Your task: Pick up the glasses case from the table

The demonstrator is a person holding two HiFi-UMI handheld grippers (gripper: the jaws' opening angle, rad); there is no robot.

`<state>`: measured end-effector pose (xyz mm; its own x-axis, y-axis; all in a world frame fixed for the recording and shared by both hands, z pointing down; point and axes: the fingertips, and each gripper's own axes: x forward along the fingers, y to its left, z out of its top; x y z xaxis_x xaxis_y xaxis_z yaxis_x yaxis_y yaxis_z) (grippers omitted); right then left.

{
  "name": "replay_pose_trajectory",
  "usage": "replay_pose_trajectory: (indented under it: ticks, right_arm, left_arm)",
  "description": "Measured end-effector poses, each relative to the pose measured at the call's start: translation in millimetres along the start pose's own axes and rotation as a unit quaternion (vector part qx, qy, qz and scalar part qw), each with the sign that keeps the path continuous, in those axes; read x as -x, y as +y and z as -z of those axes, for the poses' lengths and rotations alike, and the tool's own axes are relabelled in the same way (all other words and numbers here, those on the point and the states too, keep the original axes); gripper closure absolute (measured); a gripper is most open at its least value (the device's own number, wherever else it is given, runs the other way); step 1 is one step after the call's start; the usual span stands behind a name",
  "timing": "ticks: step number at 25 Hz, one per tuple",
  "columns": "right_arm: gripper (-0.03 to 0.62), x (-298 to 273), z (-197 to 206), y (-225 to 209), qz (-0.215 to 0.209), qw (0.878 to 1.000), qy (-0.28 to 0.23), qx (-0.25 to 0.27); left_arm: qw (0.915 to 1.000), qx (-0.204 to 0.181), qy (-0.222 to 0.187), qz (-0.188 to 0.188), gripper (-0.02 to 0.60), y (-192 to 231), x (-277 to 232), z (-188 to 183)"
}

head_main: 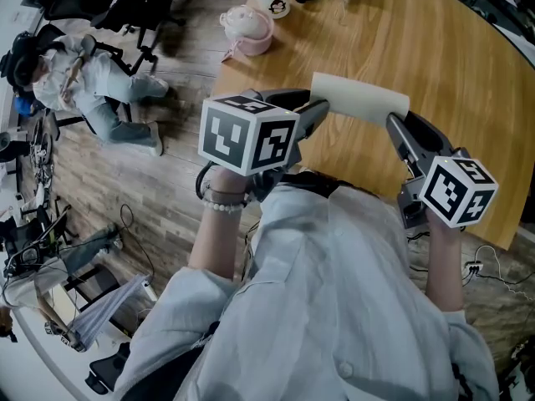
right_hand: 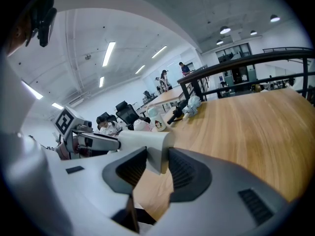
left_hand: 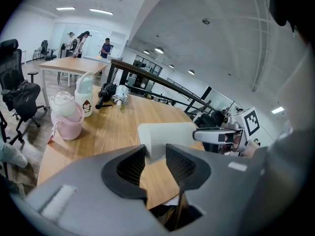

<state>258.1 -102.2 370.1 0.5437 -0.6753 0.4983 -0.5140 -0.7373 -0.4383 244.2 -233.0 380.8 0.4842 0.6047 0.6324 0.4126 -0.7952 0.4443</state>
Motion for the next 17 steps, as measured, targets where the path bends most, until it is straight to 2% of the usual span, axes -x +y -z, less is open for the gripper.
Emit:
replay_pose_trajectory:
  ticks: [17]
  right_arm:
    - [0.454, -1.5, 1.0, 1.8, 0.000, 1.000, 0.004, 0.004]
  left_arm:
    - [1.0000, 0.004, 0.000, -0.001, 0.445, 1.8, 1.0, 2.3]
